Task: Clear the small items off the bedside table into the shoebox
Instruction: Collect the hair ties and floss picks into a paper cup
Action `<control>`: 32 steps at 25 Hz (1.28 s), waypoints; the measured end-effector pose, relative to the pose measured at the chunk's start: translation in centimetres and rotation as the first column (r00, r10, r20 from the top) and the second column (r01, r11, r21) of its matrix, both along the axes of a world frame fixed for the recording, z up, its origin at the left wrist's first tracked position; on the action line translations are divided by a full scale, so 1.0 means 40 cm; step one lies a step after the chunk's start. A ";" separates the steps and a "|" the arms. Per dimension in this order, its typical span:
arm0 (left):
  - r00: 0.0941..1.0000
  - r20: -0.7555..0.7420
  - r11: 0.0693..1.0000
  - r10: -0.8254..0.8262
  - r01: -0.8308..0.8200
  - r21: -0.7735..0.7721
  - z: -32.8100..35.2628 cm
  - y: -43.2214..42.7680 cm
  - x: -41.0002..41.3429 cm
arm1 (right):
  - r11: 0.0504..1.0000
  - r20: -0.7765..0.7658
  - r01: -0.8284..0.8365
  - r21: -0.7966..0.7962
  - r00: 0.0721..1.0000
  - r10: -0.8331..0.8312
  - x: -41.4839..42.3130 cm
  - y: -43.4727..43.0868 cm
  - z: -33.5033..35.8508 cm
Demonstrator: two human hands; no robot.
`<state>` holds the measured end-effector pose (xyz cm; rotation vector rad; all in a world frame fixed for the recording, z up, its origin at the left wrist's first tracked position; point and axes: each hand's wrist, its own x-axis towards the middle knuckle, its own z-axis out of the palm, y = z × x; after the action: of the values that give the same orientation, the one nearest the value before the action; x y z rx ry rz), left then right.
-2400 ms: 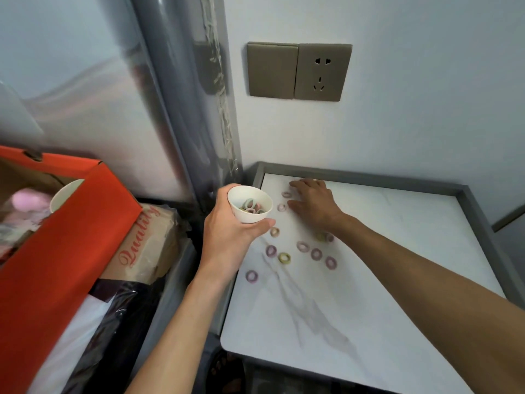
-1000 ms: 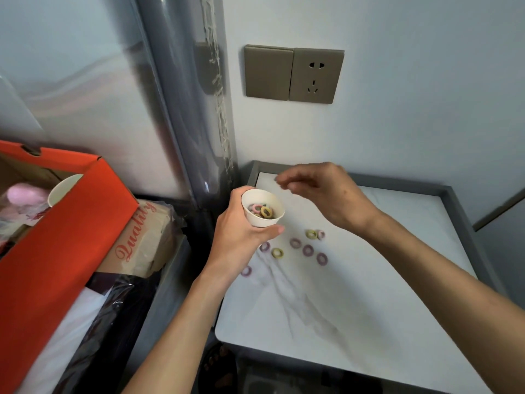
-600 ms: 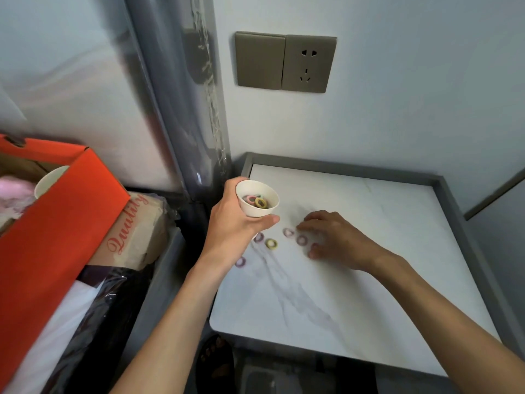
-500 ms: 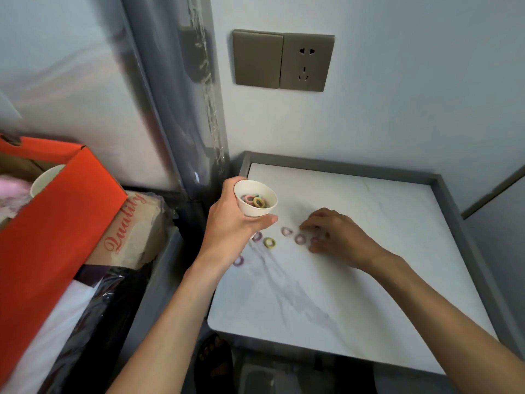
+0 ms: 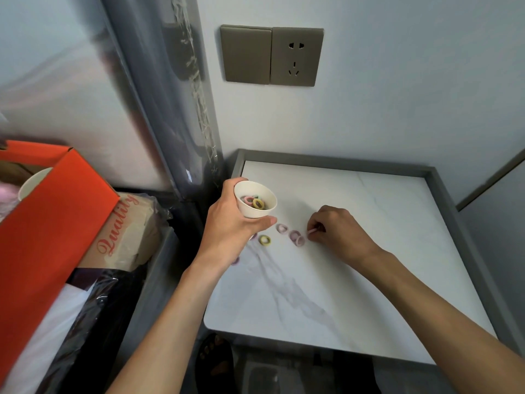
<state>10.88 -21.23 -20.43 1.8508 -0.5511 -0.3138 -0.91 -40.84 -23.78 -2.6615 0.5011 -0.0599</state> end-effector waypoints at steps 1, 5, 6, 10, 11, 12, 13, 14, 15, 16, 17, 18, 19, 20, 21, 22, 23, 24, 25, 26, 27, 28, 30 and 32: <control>1.000 0.000 1.000 0.001 -0.001 0.001 -0.001 0.001 0.000 | 1.000 -0.010 0.009 -0.007 1.000 -0.009 0.001 0.002 -0.001; 1.000 0.002 1.000 -0.004 0.004 0.025 -0.003 0.000 0.000 | 0.997 -0.051 0.079 0.018 0.996 -0.078 0.006 0.003 -0.002; 1.000 -0.001 0.999 -0.008 0.008 0.032 -0.004 0.000 -0.001 | 0.993 -0.059 0.108 0.040 0.993 -0.106 0.007 0.003 -0.001; 1.000 -0.015 0.998 -0.027 0.028 0.060 0.001 -0.001 -0.007 | 0.935 0.056 0.230 0.271 0.966 -0.254 0.007 -0.008 0.032; 0.999 -0.020 0.997 -0.035 0.036 0.067 0.003 0.000 -0.009 | 0.902 0.115 0.243 0.357 0.947 -0.301 0.007 -0.010 0.049; 0.999 -0.027 0.996 -0.041 0.043 0.074 0.005 0.000 -0.011 | 0.883 0.156 0.230 0.408 0.936 -0.316 0.009 -0.009 0.063; 0.998 -0.034 0.995 -0.046 0.049 0.082 0.007 0.002 -0.014 | 0.894 0.168 0.192 0.404 0.946 -0.279 0.011 -0.003 0.073; 0.998 -0.039 0.995 -0.051 0.055 0.088 0.009 0.002 -0.016 | 0.925 0.139 0.141 0.352 0.970 -0.201 0.014 0.007 0.076; 0.997 -0.045 0.994 -0.056 0.059 0.091 0.010 0.003 -0.017 | 0.957 0.079 0.082 0.277 0.991 -0.108 0.015 0.021 0.070; 0.997 -0.053 0.994 -0.057 0.062 0.091 0.012 0.004 -0.018 | 0.981 0.013 0.020 0.192 1.000 -0.023 0.015 0.037 0.057; 0.997 -0.061 0.994 -0.056 0.061 0.088 0.014 0.005 -0.019 | 0.992 -0.034 -0.036 0.123 0.999 0.041 0.014 0.051 0.042; 0.996 -0.066 0.995 -0.054 0.060 0.085 0.015 0.005 -0.021 | 0.994 -0.049 -0.075 0.079 0.996 0.079 0.013 0.059 0.027; 0.996 -0.066 0.995 -0.055 0.060 0.085 0.016 0.006 -0.021 | 0.994 -0.038 -0.092 0.055 0.995 0.094 0.011 0.061 0.014; 0.996 -0.066 0.994 -0.057 0.062 0.087 0.016 0.006 -0.021 | 0.995 -0.018 -0.097 0.037 0.995 0.097 0.010 0.060 0.007; 0.996 -0.067 0.994 -0.060 0.065 0.088 0.017 0.007 -0.022 | 0.995 -0.002 -0.095 0.015 0.995 0.095 0.009 0.060 0.004; 0.995 -0.071 0.994 -0.063 0.069 0.089 0.017 0.006 -0.022 | 0.996 0.004 -0.091 -0.006 0.996 0.091 0.008 0.060 0.002; 0.995 -0.075 0.993 -0.065 0.072 0.088 0.017 0.006 -0.022 | 0.996 0.001 -0.087 -0.021 0.996 0.087 0.008 0.061 -0.002; 0.995 -0.077 0.993 -0.066 0.073 0.088 0.016 0.005 -0.021 | 0.996 -0.008 -0.082 -0.018 0.997 0.082 0.008 0.064 -0.004; 0.995 -0.078 0.993 -0.066 0.073 0.089 0.017 0.005 -0.022 | 0.997 -0.014 -0.074 0.009 0.997 0.074 0.007 0.067 -0.004; 0.995 -0.077 0.993 -0.067 0.074 0.090 0.017 0.005 -0.023 | 0.997 -0.011 -0.057 0.051 0.998 0.058 0.007 0.068 0.001; 0.995 -0.077 0.993 -0.070 0.077 0.091 0.018 0.006 -0.023 | 0.995 0.005 -0.027 0.098 1.000 0.027 0.008 0.064 0.013; 0.994 -0.078 0.992 -0.075 0.082 0.093 0.020 0.006 -0.025 | 0.988 0.036 0.017 0.151 0.999 -0.023 0.010 0.055 0.032; 0.993 -0.076 0.991 -0.087 0.094 0.096 0.021 0.006 -0.028 | 0.946 0.144 0.097 0.309 0.978 -0.147 0.018 0.039 0.086; 0.992 -0.068 0.989 -0.108 0.114 0.092 0.020 0.006 -0.031 | 0.875 0.263 0.071 0.479 0.939 -0.220 0.029 0.048 0.140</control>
<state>9.63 -21.00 -19.62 1.8994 -0.6062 -0.4792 0.24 -38.91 -18.19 -2.0887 0.5345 -0.3550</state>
